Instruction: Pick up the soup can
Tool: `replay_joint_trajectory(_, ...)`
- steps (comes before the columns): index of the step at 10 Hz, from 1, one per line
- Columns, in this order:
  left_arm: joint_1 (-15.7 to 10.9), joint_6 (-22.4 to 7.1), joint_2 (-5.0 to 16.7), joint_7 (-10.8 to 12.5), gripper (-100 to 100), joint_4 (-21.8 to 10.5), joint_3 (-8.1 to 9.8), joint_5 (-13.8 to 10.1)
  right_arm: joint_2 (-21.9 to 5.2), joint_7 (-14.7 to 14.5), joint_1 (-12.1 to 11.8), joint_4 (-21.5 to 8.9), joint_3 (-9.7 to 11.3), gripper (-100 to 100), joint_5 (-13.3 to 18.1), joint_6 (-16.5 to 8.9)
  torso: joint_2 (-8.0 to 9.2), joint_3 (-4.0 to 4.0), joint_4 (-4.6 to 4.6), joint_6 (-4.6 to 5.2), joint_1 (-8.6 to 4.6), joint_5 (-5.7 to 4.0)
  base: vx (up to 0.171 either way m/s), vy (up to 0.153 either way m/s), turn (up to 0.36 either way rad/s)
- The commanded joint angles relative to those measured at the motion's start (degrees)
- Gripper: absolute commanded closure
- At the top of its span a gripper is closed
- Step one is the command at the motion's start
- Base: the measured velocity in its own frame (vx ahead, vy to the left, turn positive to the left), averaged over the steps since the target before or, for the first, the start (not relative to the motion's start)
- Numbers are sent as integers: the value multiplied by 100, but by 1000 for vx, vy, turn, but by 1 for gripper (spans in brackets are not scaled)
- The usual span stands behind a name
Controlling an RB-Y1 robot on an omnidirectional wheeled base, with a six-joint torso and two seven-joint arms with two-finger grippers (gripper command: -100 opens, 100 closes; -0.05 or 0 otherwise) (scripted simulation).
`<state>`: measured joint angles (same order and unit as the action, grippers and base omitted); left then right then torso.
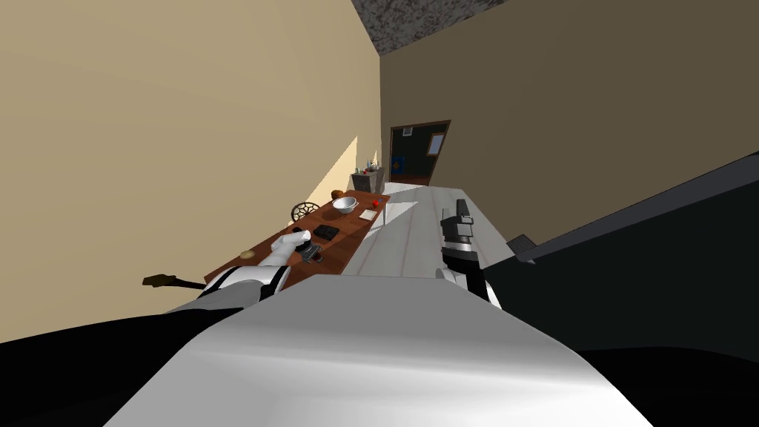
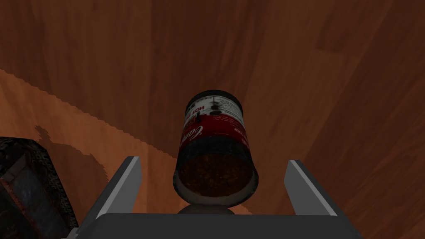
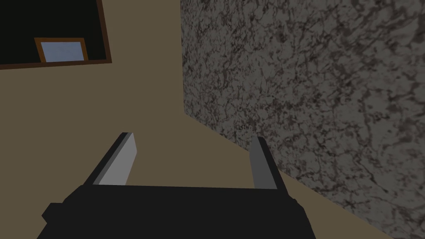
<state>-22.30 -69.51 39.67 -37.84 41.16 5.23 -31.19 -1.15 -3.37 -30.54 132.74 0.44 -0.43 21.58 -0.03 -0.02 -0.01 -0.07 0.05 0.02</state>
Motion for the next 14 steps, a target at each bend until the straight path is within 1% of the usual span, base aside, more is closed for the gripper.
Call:
replay_joint_trajectory(1,46,173,-119,54,-100,-79,-23,62,0,0,0,0,0,0,0,0,0,0,0,0,0,0,12,31,-25)
replay_joint_trajectory(3,92,347,-238,109,-100,-157,-47,124,0,0,0,0,0,0,0,0,-1,-1,0,0,14,3,12,61,-29)
replay_joint_trajectory(4,75,275,-206,101,-100,-122,-43,110,0,0,0,0,0,0,0,0,-1,-1,0,0,16,4,5,24,-8)
replay_joint_trajectory(5,74,292,-214,107,100,-127,-45,113,0,0,0,0,0,0,0,0,-5,-4,-2,0,14,5,0,0,0)
replay_joint_trajectory(9,77,287,-211,107,100,-128,-46,114,0,0,0,0,0,0,0,0,-8,-5,-2,2,8,5,0,0,0)
replay_joint_trajectory(10,76,288,-211,107,0,-128,-46,114,0,0,0,0,0,0,0,0,-8,-5,-2,2,8,5,0,0,0)
replay_joint_trajectory(11,28,104,-71,33,100,-47,-14,37,0,0,0,0,0,0,0,0,-7,-5,-2,2,8,5,-6,-43,35)
replay_joint_trajectory(12,18,69,-48,22,100,-31,-9,25,1,0,0,0,0,0,0,0,-5,-3,0,-1,-6,0,-10,-64,38)
replay_joint_trajectory(13,26,156,-68,5,100,-95,-9,30,1,0,0,0,1,0,0,0,-1,-1,0,0,-16,-2,-5,-27,12)
replay_joint_trajectory(14,28,136,-61,0,0,-84,-6,26,0,0,0,0,0,0,0,0,-3,-2,-1,2,-8,1,-1,-5,0)
